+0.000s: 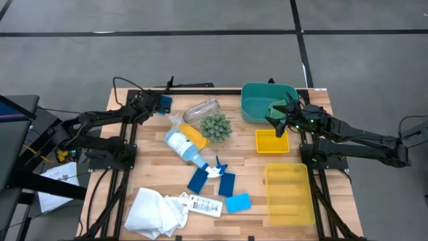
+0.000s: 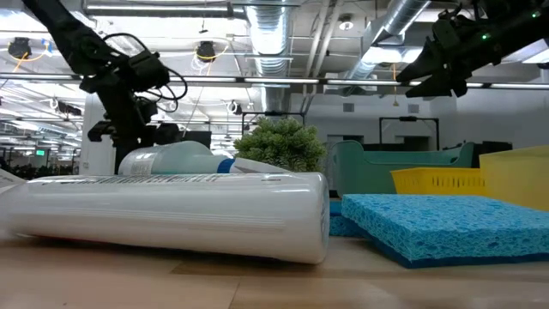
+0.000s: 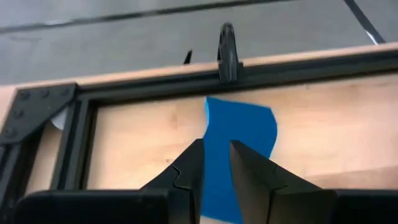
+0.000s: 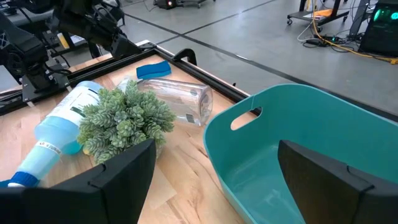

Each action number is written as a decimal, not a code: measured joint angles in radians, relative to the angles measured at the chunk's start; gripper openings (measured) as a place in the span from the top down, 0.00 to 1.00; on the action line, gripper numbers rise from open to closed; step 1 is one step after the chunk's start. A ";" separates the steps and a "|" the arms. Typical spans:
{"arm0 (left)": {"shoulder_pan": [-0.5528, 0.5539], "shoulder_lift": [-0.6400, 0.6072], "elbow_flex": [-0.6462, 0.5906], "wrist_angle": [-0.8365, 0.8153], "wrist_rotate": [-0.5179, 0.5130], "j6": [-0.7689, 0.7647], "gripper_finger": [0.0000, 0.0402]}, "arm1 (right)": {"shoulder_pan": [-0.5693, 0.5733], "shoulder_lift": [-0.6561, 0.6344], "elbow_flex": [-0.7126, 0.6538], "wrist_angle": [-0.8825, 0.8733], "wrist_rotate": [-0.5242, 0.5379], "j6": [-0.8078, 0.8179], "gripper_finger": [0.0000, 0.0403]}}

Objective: Pick & Place Kitchen Items
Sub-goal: Put the blue sponge into the top yellow bin

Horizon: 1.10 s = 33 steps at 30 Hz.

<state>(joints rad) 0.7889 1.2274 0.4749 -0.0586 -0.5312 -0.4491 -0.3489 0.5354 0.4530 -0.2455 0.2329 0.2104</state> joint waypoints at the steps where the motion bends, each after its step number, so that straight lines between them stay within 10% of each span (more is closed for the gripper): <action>1: 0.007 0.000 -0.004 0.000 0.013 0.005 0.82 | 0.000 0.000 0.000 0.000 0.000 0.000 0.19; 23: -0.006 0.080 -0.014 -0.076 0.121 0.266 0.81 | -0.001 0.040 0.000 0.010 0.000 0.010 0.19; 33: -0.006 0.212 -0.013 0.068 0.163 0.366 0.65 | 0.000 0.040 0.000 0.019 0.000 0.007 0.19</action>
<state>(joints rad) 0.7830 1.4399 0.4618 0.0098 -0.3683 -0.0830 -0.3492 0.5758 0.4530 -0.2269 0.2329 0.2176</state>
